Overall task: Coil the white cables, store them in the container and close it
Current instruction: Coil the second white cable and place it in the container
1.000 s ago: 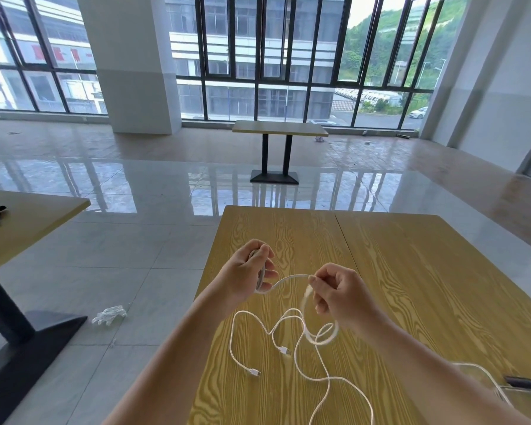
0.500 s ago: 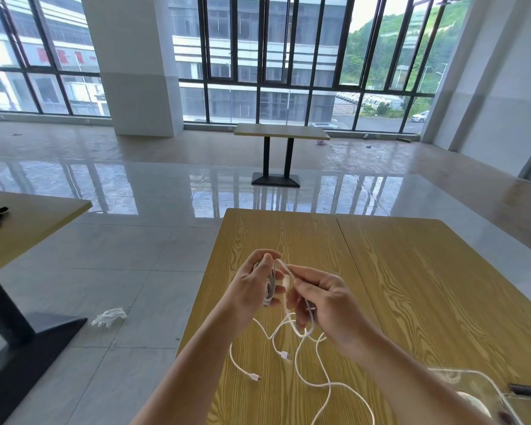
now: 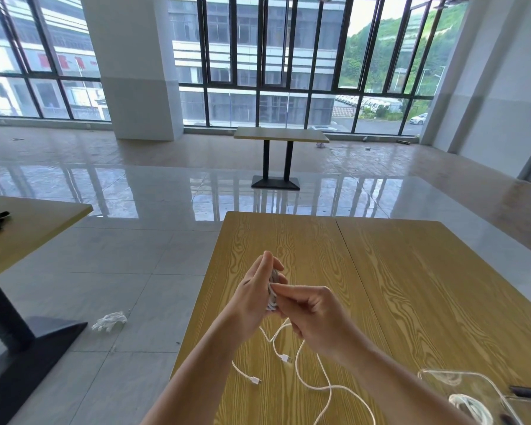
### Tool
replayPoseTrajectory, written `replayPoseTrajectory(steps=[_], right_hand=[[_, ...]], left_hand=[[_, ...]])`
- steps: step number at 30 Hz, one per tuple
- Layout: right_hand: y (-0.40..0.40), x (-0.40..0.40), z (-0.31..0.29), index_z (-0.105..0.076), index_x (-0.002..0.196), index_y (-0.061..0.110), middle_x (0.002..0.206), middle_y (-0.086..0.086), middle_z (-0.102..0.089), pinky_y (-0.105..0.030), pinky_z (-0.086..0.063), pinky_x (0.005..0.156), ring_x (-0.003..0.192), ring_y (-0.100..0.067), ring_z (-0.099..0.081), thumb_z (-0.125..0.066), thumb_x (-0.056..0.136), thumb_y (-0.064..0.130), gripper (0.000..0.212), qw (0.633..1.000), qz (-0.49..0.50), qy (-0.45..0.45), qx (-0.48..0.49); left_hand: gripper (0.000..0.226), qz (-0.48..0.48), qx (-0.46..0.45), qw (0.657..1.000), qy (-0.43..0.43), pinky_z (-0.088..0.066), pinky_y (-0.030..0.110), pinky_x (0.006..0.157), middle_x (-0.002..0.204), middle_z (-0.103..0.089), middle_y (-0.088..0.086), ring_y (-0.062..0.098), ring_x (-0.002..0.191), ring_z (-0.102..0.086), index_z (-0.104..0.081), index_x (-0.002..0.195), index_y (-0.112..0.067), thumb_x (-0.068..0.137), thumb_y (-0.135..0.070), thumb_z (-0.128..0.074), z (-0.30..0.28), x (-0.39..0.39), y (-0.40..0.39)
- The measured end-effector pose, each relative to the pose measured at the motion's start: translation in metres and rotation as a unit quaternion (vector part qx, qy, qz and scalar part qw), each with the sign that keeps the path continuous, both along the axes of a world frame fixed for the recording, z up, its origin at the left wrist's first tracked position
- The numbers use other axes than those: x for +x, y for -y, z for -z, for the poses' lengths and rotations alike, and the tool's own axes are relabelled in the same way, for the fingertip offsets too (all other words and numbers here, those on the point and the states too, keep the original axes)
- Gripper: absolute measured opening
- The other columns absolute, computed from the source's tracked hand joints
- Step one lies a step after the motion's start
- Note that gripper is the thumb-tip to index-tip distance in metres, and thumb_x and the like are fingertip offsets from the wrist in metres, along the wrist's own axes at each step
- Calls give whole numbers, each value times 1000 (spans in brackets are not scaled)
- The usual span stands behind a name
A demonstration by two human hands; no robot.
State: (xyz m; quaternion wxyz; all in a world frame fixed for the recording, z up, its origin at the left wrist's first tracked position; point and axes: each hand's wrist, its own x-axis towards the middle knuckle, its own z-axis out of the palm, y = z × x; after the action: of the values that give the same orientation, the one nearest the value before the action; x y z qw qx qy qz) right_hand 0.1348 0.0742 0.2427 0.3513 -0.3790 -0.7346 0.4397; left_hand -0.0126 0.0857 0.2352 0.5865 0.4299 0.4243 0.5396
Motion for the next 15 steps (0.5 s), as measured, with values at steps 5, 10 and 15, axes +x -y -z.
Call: replayPoseTrajectory(steps=[5, 10, 15], right_hand=[[4, 1, -1, -63, 127, 19, 72, 41, -63, -3, -44, 60, 64, 17, -60, -52, 100, 2, 34, 999, -26, 32, 22], [1, 2, 9, -74, 100, 34, 76, 4, -74, -23, -51, 51, 53, -5, -60, -66, 95, 13, 24, 999, 26, 19, 40], [-3, 1, 13, -77, 102, 25, 76, 20, -70, -20, -48, 53, 53, -4, -59, -68, 93, 13, 17, 998, 29, 3, 49]], left_hand=[[26, -11, 0, 1000, -27, -46, 31, 51, 86, -52, 13, 19, 60, -54, -53, 92, -11, 102, -35, -46, 1, -2, 1], [14, -26, 19, 999, -39, -46, 30, 57, 83, -60, 10, 18, 68, -54, -59, 87, -14, 99, -12, -53, -2, -3, 2], [14, -23, 23, 998, -48, -48, 34, 64, 85, -64, 10, 20, 72, -56, -63, 90, -15, 98, -9, -52, -6, -3, 3]])
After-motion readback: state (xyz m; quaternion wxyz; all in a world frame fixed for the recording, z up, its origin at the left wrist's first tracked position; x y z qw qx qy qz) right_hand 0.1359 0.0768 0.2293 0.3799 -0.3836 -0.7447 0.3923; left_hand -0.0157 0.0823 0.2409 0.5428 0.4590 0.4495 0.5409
